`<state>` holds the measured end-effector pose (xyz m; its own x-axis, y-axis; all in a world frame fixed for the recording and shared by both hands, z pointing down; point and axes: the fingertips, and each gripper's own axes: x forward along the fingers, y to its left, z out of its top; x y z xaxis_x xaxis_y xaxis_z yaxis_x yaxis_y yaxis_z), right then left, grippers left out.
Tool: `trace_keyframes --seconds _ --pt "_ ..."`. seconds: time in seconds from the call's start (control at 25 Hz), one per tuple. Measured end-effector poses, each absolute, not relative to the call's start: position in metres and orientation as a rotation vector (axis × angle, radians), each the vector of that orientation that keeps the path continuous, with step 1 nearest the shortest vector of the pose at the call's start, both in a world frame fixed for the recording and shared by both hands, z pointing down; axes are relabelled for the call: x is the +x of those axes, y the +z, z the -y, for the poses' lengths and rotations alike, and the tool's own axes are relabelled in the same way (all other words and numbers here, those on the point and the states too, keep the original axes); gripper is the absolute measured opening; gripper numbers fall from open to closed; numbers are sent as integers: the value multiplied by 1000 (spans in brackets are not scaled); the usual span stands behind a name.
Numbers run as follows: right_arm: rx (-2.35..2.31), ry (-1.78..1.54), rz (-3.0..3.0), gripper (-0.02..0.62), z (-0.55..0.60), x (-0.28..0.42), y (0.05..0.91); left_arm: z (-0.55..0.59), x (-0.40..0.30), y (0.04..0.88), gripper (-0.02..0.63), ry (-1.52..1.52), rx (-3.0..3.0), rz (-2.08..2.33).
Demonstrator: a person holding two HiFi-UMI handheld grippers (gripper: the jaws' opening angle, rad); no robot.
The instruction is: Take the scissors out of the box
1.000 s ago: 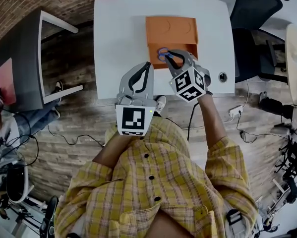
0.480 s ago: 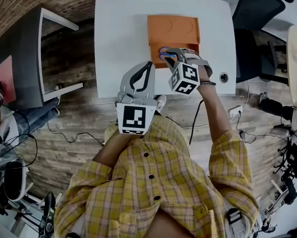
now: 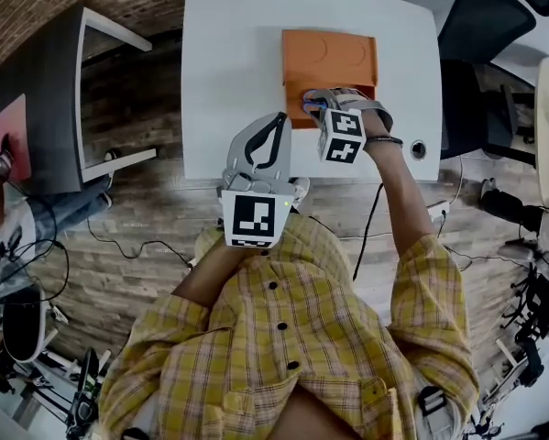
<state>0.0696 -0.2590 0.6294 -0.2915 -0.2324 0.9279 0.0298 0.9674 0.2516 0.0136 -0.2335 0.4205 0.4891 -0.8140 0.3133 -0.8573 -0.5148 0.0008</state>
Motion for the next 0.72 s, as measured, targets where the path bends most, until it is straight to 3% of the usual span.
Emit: trace_keyframes --seconds 0.72 --pt "35 -149 1783 105 265 71 689 245 7 424 2 422 2558 1485"
